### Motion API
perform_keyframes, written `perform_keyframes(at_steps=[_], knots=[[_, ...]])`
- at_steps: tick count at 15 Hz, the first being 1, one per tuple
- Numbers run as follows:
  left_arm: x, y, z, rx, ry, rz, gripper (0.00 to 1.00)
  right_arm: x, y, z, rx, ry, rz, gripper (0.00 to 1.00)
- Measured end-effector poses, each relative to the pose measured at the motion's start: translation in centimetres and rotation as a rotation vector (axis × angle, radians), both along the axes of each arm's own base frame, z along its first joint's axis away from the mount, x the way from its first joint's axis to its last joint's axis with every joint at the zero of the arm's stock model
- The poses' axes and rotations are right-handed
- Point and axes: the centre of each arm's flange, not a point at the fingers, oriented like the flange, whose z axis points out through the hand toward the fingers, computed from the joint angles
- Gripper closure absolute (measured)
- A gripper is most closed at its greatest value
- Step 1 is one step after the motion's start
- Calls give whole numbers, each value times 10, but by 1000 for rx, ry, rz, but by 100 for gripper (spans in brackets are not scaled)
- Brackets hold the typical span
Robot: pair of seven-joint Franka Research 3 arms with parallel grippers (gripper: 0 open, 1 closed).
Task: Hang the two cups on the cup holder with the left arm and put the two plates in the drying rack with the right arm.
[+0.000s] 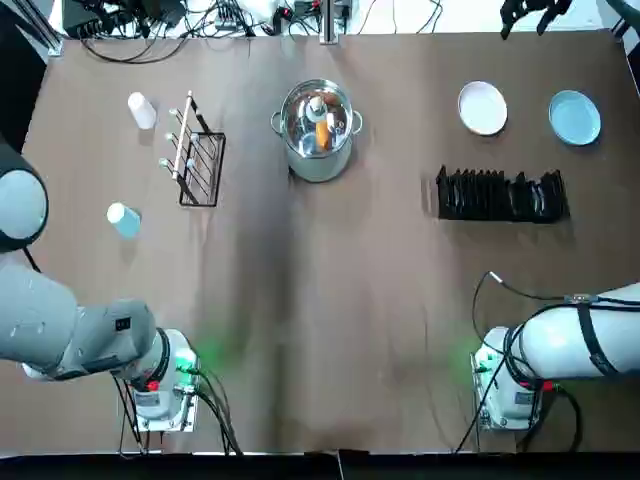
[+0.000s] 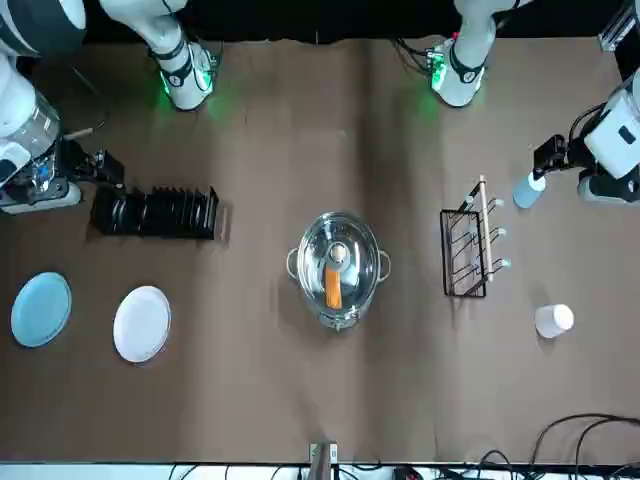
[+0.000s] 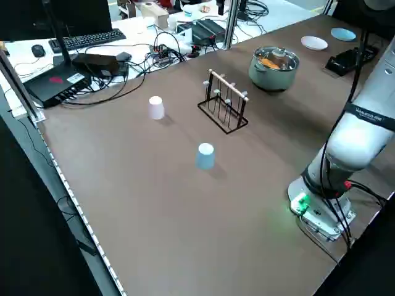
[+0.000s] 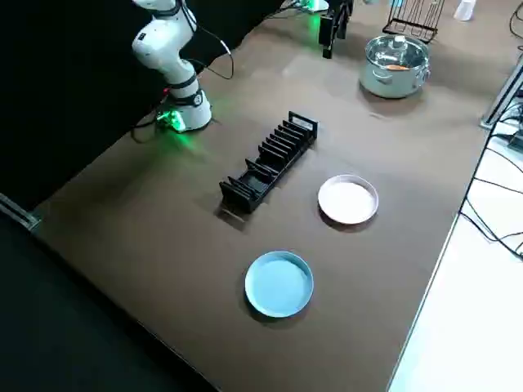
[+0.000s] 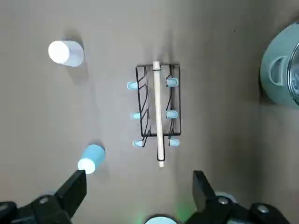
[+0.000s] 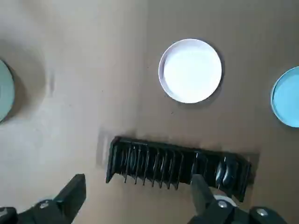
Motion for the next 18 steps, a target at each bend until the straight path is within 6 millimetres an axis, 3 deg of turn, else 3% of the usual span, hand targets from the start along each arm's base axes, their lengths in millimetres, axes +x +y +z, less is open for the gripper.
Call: perform_keyframes(at_steps=[5,8,9,12,15,18], knots=[[0,0,1,0,-2,0,0,1,0,-2,-1,6,-1,0],[0,6,-3,3,6,30,0,6,-1,-16,-5,33,-5,0],[1,27,-21,6,40,69,0,12,-3,-28,-8,53,-10,0],[6,60,-79,6,49,124,0,22,-21,-47,-16,70,-43,1],[0,107,-144,1,16,167,0,50,-78,-78,-22,15,-127,3],[-31,145,-203,2,0,181,0,78,-121,-133,-63,-9,-169,6]])
